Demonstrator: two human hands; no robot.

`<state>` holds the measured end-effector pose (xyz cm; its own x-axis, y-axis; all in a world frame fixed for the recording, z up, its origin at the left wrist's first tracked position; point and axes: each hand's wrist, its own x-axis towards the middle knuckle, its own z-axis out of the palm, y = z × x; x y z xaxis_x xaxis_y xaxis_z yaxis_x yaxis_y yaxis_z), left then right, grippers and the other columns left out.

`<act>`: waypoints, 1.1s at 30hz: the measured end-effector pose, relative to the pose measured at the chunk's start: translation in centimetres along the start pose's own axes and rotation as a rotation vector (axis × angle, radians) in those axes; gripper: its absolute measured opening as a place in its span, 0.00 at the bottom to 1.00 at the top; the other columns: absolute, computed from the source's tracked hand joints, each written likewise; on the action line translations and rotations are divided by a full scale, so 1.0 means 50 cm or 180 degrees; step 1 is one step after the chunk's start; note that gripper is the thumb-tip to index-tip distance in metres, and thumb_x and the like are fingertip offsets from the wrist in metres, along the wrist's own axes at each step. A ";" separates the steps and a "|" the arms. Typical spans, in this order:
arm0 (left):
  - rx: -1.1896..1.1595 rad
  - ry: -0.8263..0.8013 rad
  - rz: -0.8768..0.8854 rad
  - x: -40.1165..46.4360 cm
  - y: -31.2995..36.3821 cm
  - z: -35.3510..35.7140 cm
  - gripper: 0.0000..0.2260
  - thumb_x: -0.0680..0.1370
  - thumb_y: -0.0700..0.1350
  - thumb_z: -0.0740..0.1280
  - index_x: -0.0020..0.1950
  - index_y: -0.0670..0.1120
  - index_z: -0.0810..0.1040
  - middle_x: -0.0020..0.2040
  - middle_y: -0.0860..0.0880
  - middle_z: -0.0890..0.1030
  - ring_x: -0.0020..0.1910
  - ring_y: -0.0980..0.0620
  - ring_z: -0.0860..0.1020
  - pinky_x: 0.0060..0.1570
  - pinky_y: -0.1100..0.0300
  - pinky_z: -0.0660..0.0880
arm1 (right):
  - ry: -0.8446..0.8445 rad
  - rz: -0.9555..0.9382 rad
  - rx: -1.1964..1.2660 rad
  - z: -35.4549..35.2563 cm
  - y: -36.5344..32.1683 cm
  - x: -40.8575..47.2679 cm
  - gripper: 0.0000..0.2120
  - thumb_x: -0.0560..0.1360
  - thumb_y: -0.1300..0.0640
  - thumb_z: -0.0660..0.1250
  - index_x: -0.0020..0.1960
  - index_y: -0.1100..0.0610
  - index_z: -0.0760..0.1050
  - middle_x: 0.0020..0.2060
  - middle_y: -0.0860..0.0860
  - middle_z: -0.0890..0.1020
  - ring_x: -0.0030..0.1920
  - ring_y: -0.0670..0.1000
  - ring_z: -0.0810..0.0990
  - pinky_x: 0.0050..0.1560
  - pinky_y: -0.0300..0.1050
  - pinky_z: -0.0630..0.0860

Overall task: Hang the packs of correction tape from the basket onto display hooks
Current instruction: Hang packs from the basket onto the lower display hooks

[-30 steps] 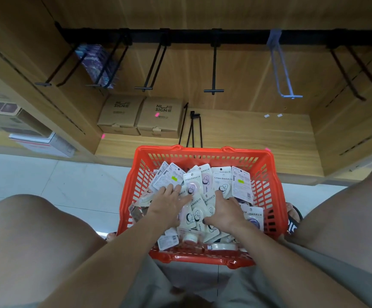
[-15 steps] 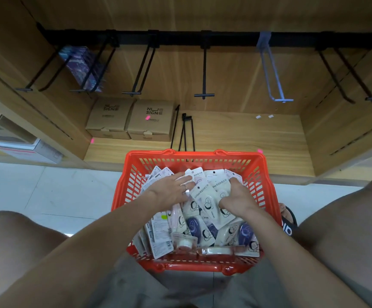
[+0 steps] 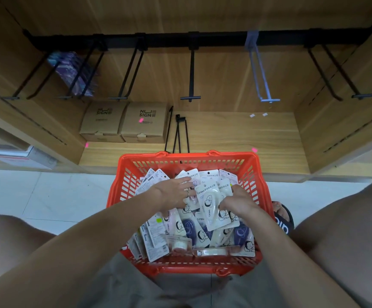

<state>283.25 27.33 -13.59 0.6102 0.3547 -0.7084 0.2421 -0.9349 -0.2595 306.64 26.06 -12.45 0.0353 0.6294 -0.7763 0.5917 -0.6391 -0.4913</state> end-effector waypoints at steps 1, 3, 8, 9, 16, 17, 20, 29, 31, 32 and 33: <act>0.0035 -0.0030 0.0026 0.000 0.002 -0.001 0.29 0.80 0.65 0.66 0.78 0.57 0.69 0.85 0.43 0.51 0.84 0.40 0.48 0.82 0.40 0.44 | 0.0002 -0.0008 0.0033 0.000 0.000 0.000 0.39 0.72 0.65 0.73 0.80 0.59 0.62 0.72 0.56 0.73 0.70 0.58 0.73 0.67 0.52 0.74; -0.0029 -0.0087 0.0032 -0.001 0.005 -0.002 0.29 0.81 0.63 0.66 0.79 0.55 0.69 0.85 0.42 0.49 0.84 0.40 0.48 0.82 0.42 0.47 | 0.0016 -0.0009 0.0060 0.001 0.000 -0.002 0.39 0.69 0.64 0.74 0.78 0.58 0.65 0.70 0.56 0.75 0.70 0.59 0.75 0.68 0.55 0.76; 0.0012 0.0039 0.0143 -0.003 0.002 -0.013 0.29 0.79 0.65 0.67 0.77 0.57 0.70 0.84 0.44 0.52 0.81 0.42 0.57 0.75 0.48 0.64 | 0.0024 0.0020 0.0167 0.003 -0.001 -0.009 0.33 0.70 0.65 0.73 0.74 0.59 0.68 0.66 0.55 0.78 0.65 0.58 0.77 0.64 0.53 0.77; 0.0098 -0.0008 0.0162 -0.001 0.004 -0.016 0.29 0.79 0.65 0.67 0.78 0.57 0.69 0.84 0.44 0.53 0.81 0.42 0.57 0.76 0.49 0.63 | 0.0025 0.0003 0.0180 0.004 0.000 -0.007 0.34 0.70 0.65 0.73 0.75 0.59 0.67 0.67 0.55 0.77 0.66 0.58 0.76 0.65 0.53 0.77; 0.0055 0.0001 0.0383 -0.017 -0.002 -0.005 0.23 0.80 0.63 0.66 0.71 0.54 0.73 0.64 0.53 0.80 0.67 0.47 0.71 0.69 0.51 0.64 | 0.0033 -0.0093 0.0411 -0.004 -0.009 -0.017 0.33 0.70 0.64 0.73 0.73 0.59 0.68 0.64 0.56 0.78 0.64 0.59 0.77 0.59 0.51 0.77; -0.0001 0.0043 0.0381 -0.024 -0.007 0.000 0.23 0.80 0.61 0.67 0.72 0.53 0.72 0.65 0.51 0.79 0.68 0.46 0.73 0.72 0.50 0.63 | 0.0059 -0.0131 0.0457 -0.005 -0.013 -0.018 0.32 0.68 0.63 0.73 0.72 0.59 0.70 0.63 0.56 0.79 0.63 0.59 0.78 0.57 0.50 0.77; -0.0166 0.0185 0.0239 -0.067 -0.022 0.009 0.25 0.81 0.54 0.68 0.76 0.49 0.68 0.70 0.45 0.77 0.67 0.42 0.77 0.73 0.46 0.66 | 0.0036 -0.0207 0.0989 -0.013 -0.032 -0.035 0.28 0.64 0.62 0.72 0.64 0.59 0.74 0.56 0.54 0.82 0.59 0.58 0.80 0.53 0.51 0.78; -0.3573 0.1189 -0.1770 -0.231 -0.033 -0.016 0.15 0.84 0.58 0.63 0.63 0.51 0.65 0.50 0.50 0.81 0.44 0.52 0.80 0.37 0.59 0.72 | -0.0832 -0.0498 0.2036 -0.022 -0.038 -0.009 0.51 0.53 0.55 0.84 0.74 0.55 0.71 0.66 0.54 0.81 0.65 0.55 0.80 0.65 0.67 0.75; -0.4523 0.1537 -0.2226 -0.248 -0.032 -0.020 0.14 0.84 0.54 0.65 0.61 0.50 0.64 0.49 0.50 0.81 0.43 0.57 0.79 0.36 0.62 0.71 | -0.0929 -0.0641 0.1996 -0.023 -0.095 -0.081 0.28 0.69 0.64 0.76 0.68 0.59 0.77 0.62 0.55 0.85 0.63 0.55 0.82 0.63 0.60 0.78; -0.4925 0.1675 -0.2407 -0.259 -0.031 -0.026 0.14 0.84 0.54 0.65 0.62 0.50 0.64 0.51 0.49 0.82 0.45 0.58 0.79 0.38 0.62 0.72 | -0.1031 -0.0746 0.1921 -0.019 -0.115 -0.101 0.21 0.73 0.68 0.70 0.65 0.59 0.79 0.59 0.55 0.86 0.63 0.55 0.82 0.63 0.60 0.78; -0.5349 0.1794 -0.2517 -0.266 -0.029 -0.027 0.14 0.85 0.54 0.64 0.64 0.51 0.64 0.54 0.49 0.81 0.47 0.58 0.79 0.41 0.61 0.73 | -0.1123 -0.0865 0.1846 -0.012 -0.129 -0.110 0.20 0.75 0.71 0.68 0.64 0.59 0.80 0.58 0.55 0.87 0.63 0.56 0.82 0.65 0.61 0.78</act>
<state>275.82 24.00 -2.91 0.0693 0.9063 -0.4170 0.6937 0.2566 0.6730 303.12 26.98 -4.80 -0.3717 0.6817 -0.6302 0.0177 -0.6735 -0.7390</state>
